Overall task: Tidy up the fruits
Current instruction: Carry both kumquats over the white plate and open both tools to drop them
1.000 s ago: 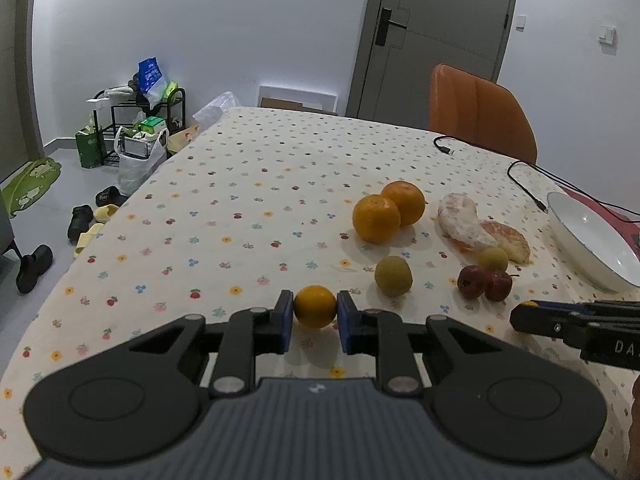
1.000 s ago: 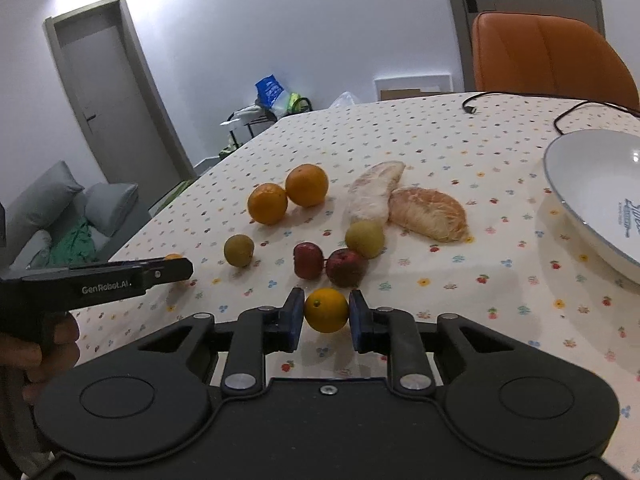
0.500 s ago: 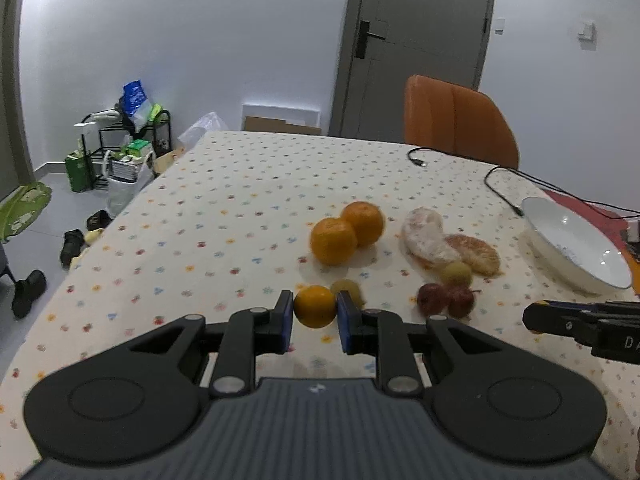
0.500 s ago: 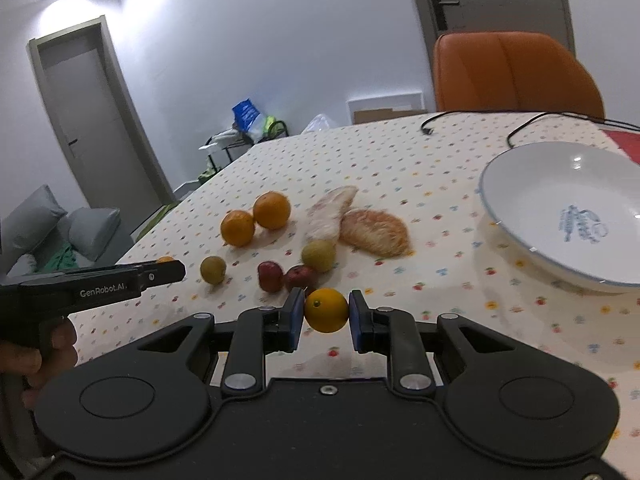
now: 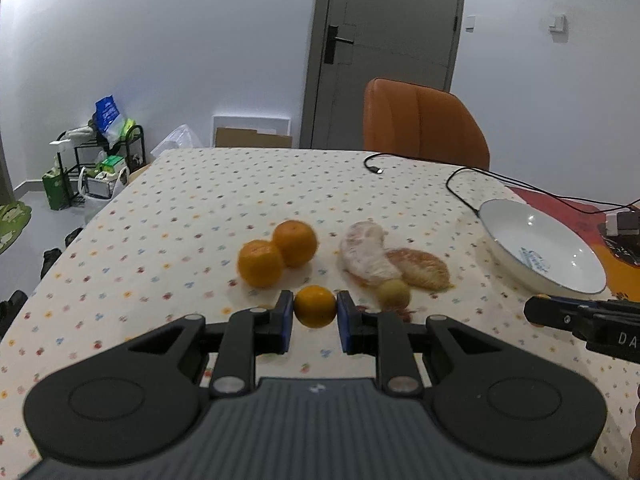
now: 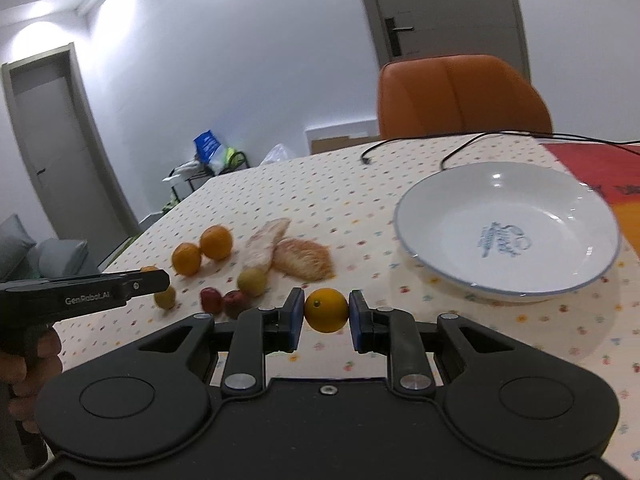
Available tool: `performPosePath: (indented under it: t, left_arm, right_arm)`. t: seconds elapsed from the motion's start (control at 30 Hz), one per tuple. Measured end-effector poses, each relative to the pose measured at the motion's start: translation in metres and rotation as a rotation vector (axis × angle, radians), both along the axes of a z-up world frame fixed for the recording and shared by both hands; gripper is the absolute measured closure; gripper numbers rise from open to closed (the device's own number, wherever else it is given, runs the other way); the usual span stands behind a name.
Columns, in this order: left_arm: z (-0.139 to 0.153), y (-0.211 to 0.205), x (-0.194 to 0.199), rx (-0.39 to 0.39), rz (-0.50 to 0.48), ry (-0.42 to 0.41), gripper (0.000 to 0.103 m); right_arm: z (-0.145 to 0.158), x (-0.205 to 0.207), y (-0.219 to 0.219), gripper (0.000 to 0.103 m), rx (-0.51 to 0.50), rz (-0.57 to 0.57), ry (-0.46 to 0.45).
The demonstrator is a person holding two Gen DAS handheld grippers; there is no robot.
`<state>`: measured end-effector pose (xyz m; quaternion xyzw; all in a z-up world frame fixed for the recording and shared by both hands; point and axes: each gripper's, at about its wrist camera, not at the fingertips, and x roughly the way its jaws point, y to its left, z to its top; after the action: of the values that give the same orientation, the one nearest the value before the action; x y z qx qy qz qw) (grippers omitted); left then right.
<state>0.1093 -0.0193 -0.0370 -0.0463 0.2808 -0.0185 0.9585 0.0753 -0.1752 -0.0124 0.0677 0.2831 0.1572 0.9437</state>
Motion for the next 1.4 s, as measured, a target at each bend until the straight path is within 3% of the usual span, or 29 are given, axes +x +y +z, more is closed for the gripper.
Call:
performPosePath:
  t: [0.97, 1.4]
  left_arm:
    - [0.013, -0.104, 0.034, 0.036, -0.164, -0.045, 0.081]
    - [0.01, -0.148, 0.053, 0.061, -0.235, -0.044, 0.081]
  right_arm:
    - [-0.001, -0.002, -0.085, 0.081, 0.038, -0.185, -0.068]
    - [-0.005, 0.01, -0.102, 0.081, 0.043, -0.215, -0.084]
